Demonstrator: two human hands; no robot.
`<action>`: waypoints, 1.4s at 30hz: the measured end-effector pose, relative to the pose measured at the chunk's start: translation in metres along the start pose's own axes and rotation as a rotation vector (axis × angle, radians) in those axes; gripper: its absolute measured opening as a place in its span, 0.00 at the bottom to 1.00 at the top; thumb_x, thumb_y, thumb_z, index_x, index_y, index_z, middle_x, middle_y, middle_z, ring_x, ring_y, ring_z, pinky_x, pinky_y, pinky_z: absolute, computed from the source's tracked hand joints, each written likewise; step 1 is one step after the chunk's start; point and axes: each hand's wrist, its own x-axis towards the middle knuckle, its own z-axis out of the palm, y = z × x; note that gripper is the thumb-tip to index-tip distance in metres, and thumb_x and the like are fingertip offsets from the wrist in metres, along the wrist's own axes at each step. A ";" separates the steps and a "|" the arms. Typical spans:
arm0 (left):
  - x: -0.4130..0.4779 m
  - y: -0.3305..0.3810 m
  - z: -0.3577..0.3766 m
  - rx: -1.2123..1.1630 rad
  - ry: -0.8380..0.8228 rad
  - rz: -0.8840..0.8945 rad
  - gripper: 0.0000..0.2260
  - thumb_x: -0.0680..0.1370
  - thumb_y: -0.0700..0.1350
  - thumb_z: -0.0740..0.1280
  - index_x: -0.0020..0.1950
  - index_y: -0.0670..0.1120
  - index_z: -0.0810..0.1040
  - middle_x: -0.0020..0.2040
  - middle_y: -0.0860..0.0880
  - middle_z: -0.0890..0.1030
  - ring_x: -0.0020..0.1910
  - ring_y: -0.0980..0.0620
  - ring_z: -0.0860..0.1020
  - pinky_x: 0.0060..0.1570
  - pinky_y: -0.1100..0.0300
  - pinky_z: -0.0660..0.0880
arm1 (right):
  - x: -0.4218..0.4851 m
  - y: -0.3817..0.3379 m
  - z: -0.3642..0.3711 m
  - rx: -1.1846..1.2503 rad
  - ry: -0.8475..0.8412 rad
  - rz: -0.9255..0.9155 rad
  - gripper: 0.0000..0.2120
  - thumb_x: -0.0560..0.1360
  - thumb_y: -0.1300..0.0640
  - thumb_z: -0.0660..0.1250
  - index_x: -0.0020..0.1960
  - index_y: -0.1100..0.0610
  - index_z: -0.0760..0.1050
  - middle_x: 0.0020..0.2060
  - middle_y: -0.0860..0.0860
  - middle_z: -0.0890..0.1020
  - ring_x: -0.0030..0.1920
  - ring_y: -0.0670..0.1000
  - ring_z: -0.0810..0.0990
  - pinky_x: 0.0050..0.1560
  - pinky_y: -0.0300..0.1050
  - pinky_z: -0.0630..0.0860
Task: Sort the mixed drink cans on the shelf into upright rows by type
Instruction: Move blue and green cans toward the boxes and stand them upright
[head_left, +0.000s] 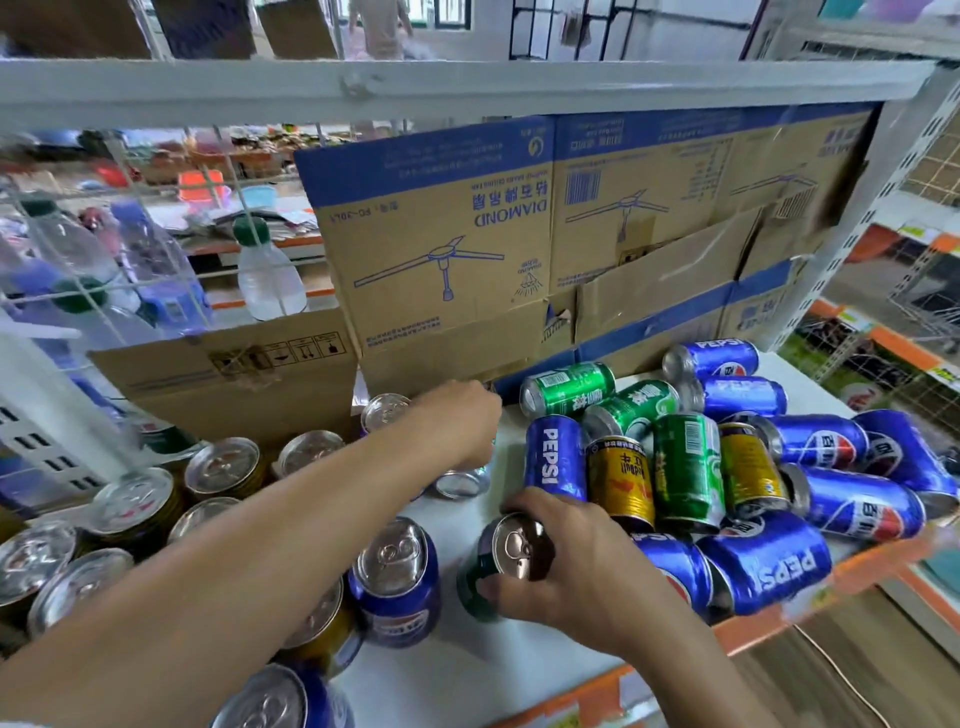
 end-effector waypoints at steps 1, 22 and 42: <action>0.006 0.001 0.004 -0.004 -0.001 -0.031 0.17 0.78 0.47 0.65 0.65 0.43 0.74 0.62 0.42 0.77 0.59 0.41 0.77 0.48 0.54 0.72 | -0.001 0.000 0.002 0.013 0.012 -0.005 0.27 0.62 0.36 0.70 0.57 0.45 0.71 0.47 0.45 0.78 0.45 0.49 0.78 0.46 0.46 0.77; -0.009 -0.008 -0.003 -0.309 0.136 -0.050 0.28 0.66 0.54 0.78 0.51 0.50 0.60 0.50 0.48 0.71 0.47 0.45 0.73 0.39 0.54 0.70 | 0.001 0.001 0.020 0.134 0.116 -0.040 0.26 0.61 0.34 0.67 0.53 0.46 0.71 0.45 0.44 0.80 0.44 0.46 0.78 0.43 0.45 0.76; -0.044 -0.041 -0.016 -0.132 -0.116 0.134 0.33 0.64 0.54 0.79 0.66 0.54 0.70 0.60 0.54 0.73 0.60 0.51 0.71 0.49 0.57 0.69 | 0.011 -0.006 0.000 0.181 -0.160 -0.115 0.24 0.61 0.48 0.79 0.53 0.46 0.73 0.43 0.41 0.80 0.43 0.43 0.79 0.42 0.43 0.78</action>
